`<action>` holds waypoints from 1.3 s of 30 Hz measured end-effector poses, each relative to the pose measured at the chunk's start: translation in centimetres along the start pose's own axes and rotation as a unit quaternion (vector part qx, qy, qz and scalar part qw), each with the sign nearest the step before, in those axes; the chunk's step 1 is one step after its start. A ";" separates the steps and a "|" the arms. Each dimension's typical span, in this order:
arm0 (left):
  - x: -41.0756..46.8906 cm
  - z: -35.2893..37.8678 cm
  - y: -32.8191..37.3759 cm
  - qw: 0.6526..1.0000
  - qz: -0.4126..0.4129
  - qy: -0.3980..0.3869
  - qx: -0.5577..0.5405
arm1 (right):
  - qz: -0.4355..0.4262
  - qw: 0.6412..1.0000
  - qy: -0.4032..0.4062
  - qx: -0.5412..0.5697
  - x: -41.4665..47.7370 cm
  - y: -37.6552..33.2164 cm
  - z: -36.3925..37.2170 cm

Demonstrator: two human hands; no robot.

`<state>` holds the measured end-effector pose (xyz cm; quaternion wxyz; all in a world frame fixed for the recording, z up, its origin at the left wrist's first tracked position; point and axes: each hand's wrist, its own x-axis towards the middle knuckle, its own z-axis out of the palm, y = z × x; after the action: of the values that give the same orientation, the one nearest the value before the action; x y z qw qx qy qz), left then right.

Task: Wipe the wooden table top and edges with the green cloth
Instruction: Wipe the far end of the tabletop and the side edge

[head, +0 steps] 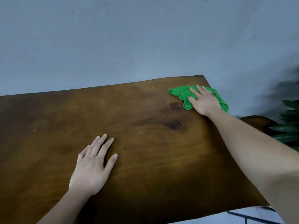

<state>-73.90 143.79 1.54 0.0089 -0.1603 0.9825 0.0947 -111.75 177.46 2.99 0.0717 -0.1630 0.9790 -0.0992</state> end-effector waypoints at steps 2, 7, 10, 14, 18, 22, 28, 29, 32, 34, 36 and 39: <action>0.1 -0.1 0.0 1.000 0.001 -0.003 0.000 | 0.053 0.998 0.011 0.014 0.3 1.5 -0.1; 0.1 -0.1 0.1 1.000 -0.001 -0.009 0.004 | 0.147 0.989 0.020 0.012 0.9 -1.5 1.0; 0.3 -0.2 0.1 1.000 -0.003 -0.016 0.005 | 0.079 0.997 0.006 -0.020 0.2 -6.6 1.9; 0.7 -0.4 0.4 1.000 -0.007 -0.024 0.009 | -0.071 0.997 -0.027 -0.026 -2.1 -15.7 3.8; 0.7 -0.4 0.4 1.000 -0.009 -0.026 0.007 | -0.212 0.975 -0.060 -0.030 -3.5 -23.0 5.6; 0.9 -0.5 0.4 0.999 -0.013 -0.034 0.009 | -0.278 0.957 -0.085 -0.019 -1.0 -24.9 5.2; 0.8 -0.6 0.5 0.999 -0.009 -0.029 0.012 | -0.220 0.973 -0.065 -0.017 5.5 -20.9 3.1; 0.8 -0.6 0.5 1.000 -0.009 -0.027 0.009 | -0.195 0.979 -0.060 -0.011 6.6 -19.5 2.6; 0.8 -0.5 0.4 1.000 -0.009 -0.025 0.007 | -0.121 0.992 -0.045 -0.001 9.1 -14.4 1.6; 0.7 -0.4 0.4 1.000 -0.008 -0.022 0.007 | -0.082 0.996 -0.036 0.005 9.5 -11.0 0.9; 0.7 -0.4 0.5 1.000 -0.007 -0.019 0.005 | -0.040 0.999 -0.025 0.016 9.0 -7.7 0.2; 0.6 -0.3 0.4 1.000 -0.006 -0.016 0.004 | 0.012 1.000 -0.010 0.025 7.6 -3.6 -0.4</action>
<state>-74.62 143.88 1.90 0.0253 -0.1642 0.9816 0.0936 -117.81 171.62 3.38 0.0866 -0.1501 0.9774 -0.1208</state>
